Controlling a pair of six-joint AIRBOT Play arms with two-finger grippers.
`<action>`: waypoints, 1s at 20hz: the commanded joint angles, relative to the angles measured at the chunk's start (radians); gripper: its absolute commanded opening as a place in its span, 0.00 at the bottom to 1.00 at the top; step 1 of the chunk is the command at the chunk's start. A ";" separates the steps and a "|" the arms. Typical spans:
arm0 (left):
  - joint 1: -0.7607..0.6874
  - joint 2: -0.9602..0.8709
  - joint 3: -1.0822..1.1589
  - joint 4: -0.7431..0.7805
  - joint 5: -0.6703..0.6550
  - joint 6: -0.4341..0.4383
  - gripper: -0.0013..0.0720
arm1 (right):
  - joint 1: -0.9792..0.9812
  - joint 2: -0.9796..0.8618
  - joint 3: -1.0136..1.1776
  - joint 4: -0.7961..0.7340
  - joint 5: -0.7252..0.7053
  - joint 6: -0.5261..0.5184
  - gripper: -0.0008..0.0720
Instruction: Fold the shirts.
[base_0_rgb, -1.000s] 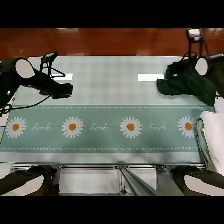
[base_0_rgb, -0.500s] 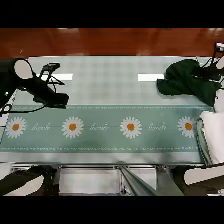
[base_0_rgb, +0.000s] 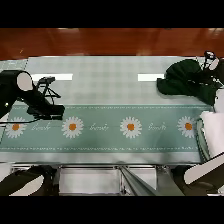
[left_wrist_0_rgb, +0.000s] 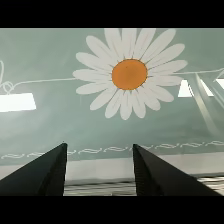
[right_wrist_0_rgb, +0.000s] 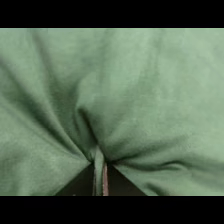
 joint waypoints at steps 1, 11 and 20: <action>0.001 0.019 -0.015 0.009 0.003 0.052 0.71 | -0.001 0.020 0.079 0.019 0.124 -0.047 0.04; 0.057 0.399 0.040 0.049 0.356 0.058 0.71 | 0.148 0.526 0.204 0.152 0.089 -0.175 0.04; 0.057 0.568 -0.024 0.044 0.303 0.061 0.71 | 0.458 0.848 0.204 0.116 0.195 -0.174 0.04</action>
